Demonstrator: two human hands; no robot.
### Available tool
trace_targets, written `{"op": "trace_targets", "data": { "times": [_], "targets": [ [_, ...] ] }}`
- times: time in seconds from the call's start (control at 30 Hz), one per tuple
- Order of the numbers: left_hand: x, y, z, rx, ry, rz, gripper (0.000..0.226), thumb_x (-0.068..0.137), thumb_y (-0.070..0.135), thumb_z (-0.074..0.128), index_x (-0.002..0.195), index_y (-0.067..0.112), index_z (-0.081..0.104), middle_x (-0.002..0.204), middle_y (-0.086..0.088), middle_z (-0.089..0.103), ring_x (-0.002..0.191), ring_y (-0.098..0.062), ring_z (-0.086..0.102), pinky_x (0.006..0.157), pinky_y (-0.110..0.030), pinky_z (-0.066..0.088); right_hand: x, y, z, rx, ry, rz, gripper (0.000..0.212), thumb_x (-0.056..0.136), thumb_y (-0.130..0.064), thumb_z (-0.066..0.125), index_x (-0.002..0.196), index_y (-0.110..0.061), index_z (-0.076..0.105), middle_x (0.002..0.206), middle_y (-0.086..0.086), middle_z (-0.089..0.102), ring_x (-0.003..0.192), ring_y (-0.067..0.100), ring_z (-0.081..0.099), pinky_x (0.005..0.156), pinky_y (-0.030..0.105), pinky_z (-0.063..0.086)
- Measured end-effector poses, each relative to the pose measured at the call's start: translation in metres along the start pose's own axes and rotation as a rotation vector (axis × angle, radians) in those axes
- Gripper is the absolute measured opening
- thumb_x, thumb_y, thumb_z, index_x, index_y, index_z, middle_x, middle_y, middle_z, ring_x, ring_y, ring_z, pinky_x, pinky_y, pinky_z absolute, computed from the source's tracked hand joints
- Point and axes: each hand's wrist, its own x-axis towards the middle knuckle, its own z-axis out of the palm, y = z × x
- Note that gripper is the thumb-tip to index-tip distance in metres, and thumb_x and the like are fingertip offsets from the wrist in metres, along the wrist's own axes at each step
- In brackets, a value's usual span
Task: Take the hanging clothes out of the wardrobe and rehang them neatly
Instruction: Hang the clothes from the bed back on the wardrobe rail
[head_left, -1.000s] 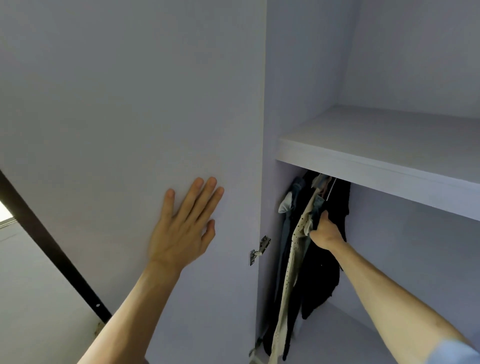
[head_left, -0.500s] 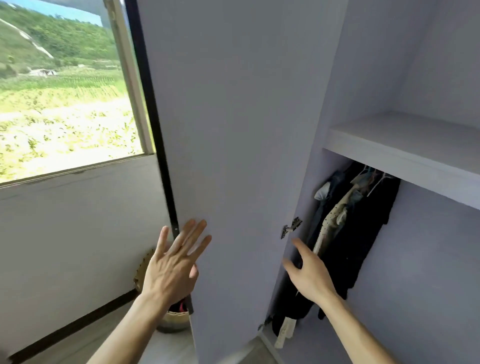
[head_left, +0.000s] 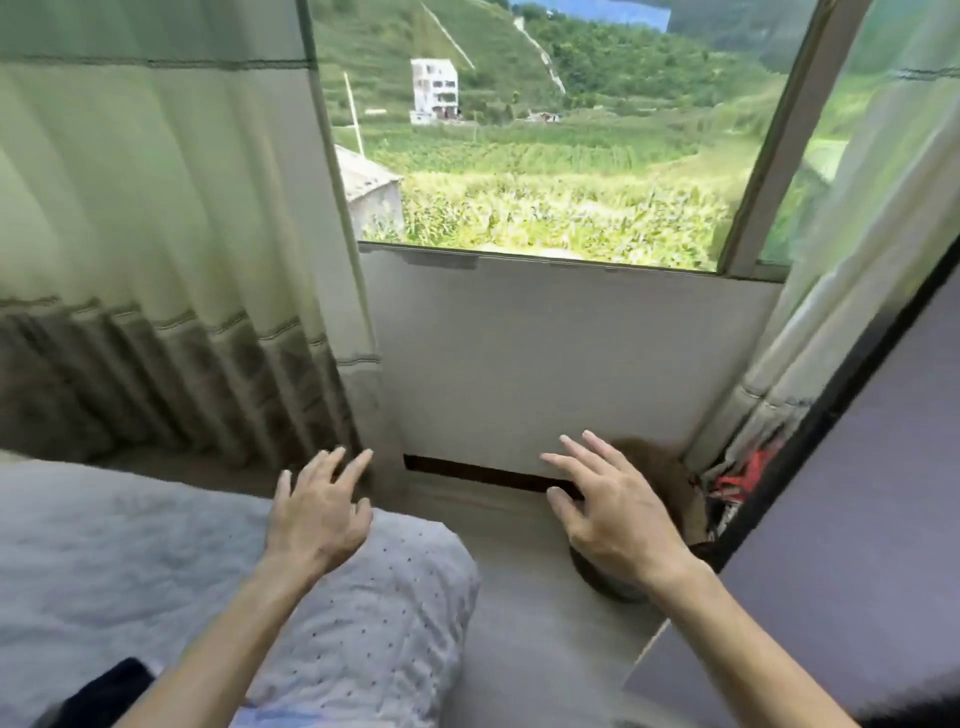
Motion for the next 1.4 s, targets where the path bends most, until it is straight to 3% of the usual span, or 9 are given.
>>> {"op": "trace_targets", "data": {
  "times": [0.17, 0.3, 0.47, 0.73, 0.93, 1.07, 1.23, 1.4],
  "targets": [
    [-0.075, -0.136, -0.018, 0.046, 0.008, -0.293, 0.063, 0.097, 0.045, 0.044, 0.156, 0.038, 0.022, 0.16, 0.001, 0.03, 0.147, -0.021, 0.028, 0.115, -0.045, 0.026, 0.044, -0.113, 0.046, -0.01, -0.05, -0.28, 0.038, 0.095, -0.037, 0.057, 0.131, -0.029, 0.061, 0.145, 0.0, 0.054, 0.145, 0.026, 0.036, 0.117, 0.043, 0.034],
    [-0.132, -0.201, -0.03, 0.05, -0.014, -0.533, 0.062, 0.098, 0.046, 0.042, 0.156, 0.038, 0.021, 0.16, 0.001, 0.029, 0.145, -0.022, 0.031, 0.116, -0.043, 0.026, 0.062, -0.185, 0.077, -0.008, -0.16, -0.47, 0.053, 0.095, -0.05, 0.025, 0.137, -0.034, 0.054, 0.149, -0.004, 0.049, 0.148, 0.023, 0.03, 0.117, 0.044, 0.032],
    [-0.201, -0.235, -0.039, -0.011, 0.01, -0.737, 0.06, 0.099, 0.039, 0.041, 0.156, 0.035, 0.024, 0.159, 0.003, 0.03, 0.147, -0.018, 0.026, 0.118, -0.045, 0.021, 0.073, -0.25, 0.094, 0.054, -0.258, -0.677, 0.045, 0.101, -0.048, 0.042, 0.144, -0.038, 0.046, 0.157, -0.011, 0.036, 0.152, 0.017, 0.017, 0.122, 0.039, 0.022],
    [-0.299, -0.238, -0.017, -0.072, 0.014, -1.088, 0.058, 0.098, 0.039, 0.044, 0.154, 0.035, 0.029, 0.158, 0.004, 0.032, 0.145, -0.02, 0.029, 0.118, -0.045, 0.023, 0.079, -0.303, 0.13, 0.04, -0.379, -0.977, 0.047, 0.1, -0.051, 0.04, 0.145, -0.038, 0.045, 0.153, -0.013, 0.041, 0.151, 0.016, 0.019, 0.122, 0.038, 0.021],
    [-0.351, -0.228, 0.043, -0.134, -0.145, -1.233, 0.057, 0.098, 0.044, 0.04, 0.153, 0.035, 0.03, 0.158, 0.005, 0.034, 0.145, -0.019, 0.031, 0.116, -0.041, 0.026, 0.048, -0.323, 0.196, -0.039, -0.665, -1.066, 0.047, 0.103, -0.05, 0.033, 0.149, -0.041, 0.035, 0.156, -0.017, 0.035, 0.152, 0.015, 0.013, 0.123, 0.035, 0.016],
    [-0.374, -0.235, 0.093, -0.261, -0.302, -1.292, 0.057, 0.096, 0.042, 0.043, 0.152, 0.035, 0.034, 0.154, 0.005, 0.039, 0.141, -0.021, 0.038, 0.114, -0.045, 0.031, 0.017, -0.332, 0.259, -0.175, -0.897, -1.093, 0.047, 0.103, -0.046, 0.035, 0.15, -0.039, 0.035, 0.156, -0.015, 0.036, 0.151, 0.018, 0.017, 0.121, 0.037, 0.021],
    [-0.392, -0.276, 0.154, -0.452, -0.501, -1.314, 0.057, 0.096, 0.037, 0.044, 0.152, 0.03, 0.035, 0.152, 0.001, 0.041, 0.141, -0.024, 0.037, 0.11, -0.045, 0.037, -0.02, -0.35, 0.347, -0.297, -1.152, -0.986, 0.05, 0.101, -0.045, 0.036, 0.15, -0.034, 0.037, 0.156, -0.008, 0.039, 0.149, 0.022, 0.024, 0.12, 0.038, 0.025],
    [-0.398, -0.351, 0.206, -0.522, -0.622, -1.282, 0.058, 0.096, 0.038, 0.043, 0.153, 0.029, 0.032, 0.156, -0.001, 0.034, 0.142, -0.025, 0.033, 0.11, -0.044, 0.037, -0.054, -0.381, 0.416, -0.371, -1.312, -0.836, 0.055, 0.102, -0.042, 0.036, 0.155, -0.031, 0.027, 0.165, 0.007, 0.018, 0.151, 0.025, 0.018, 0.12, 0.038, 0.022]
  ]
}}
